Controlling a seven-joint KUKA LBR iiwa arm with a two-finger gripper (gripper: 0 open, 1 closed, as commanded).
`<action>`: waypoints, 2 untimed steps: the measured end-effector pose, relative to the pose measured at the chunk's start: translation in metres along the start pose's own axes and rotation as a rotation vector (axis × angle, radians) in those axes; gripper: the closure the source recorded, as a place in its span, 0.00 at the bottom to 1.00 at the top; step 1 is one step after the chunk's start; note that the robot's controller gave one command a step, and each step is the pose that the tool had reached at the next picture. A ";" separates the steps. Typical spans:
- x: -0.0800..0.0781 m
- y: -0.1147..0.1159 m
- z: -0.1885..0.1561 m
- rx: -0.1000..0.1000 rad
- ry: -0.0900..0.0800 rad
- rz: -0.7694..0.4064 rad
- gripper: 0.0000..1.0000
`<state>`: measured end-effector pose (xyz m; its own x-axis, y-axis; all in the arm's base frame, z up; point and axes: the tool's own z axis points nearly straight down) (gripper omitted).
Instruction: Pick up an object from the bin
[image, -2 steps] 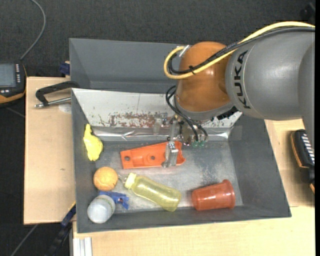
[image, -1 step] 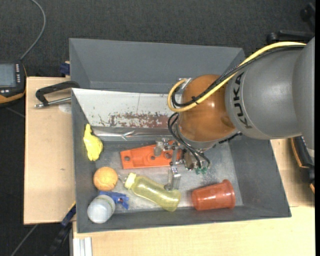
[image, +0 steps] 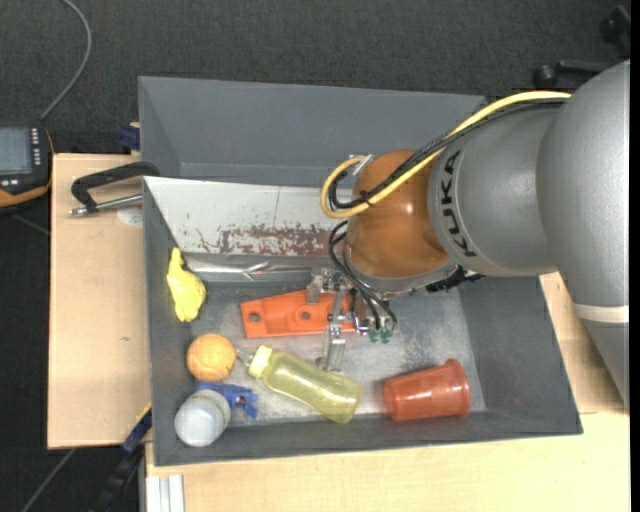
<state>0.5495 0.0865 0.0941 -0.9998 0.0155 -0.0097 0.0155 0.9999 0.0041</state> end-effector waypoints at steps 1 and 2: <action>-0.027 0.006 0.022 -0.002 -0.002 -0.122 1.00; -0.027 0.006 0.022 -0.002 -0.002 -0.122 1.00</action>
Offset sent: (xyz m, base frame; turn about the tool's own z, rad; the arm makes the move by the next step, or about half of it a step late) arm 0.0000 0.0000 0.0000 0.0000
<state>0.5764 0.0925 0.0721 -0.9943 -0.1060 -0.0126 -0.1061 0.9943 0.0051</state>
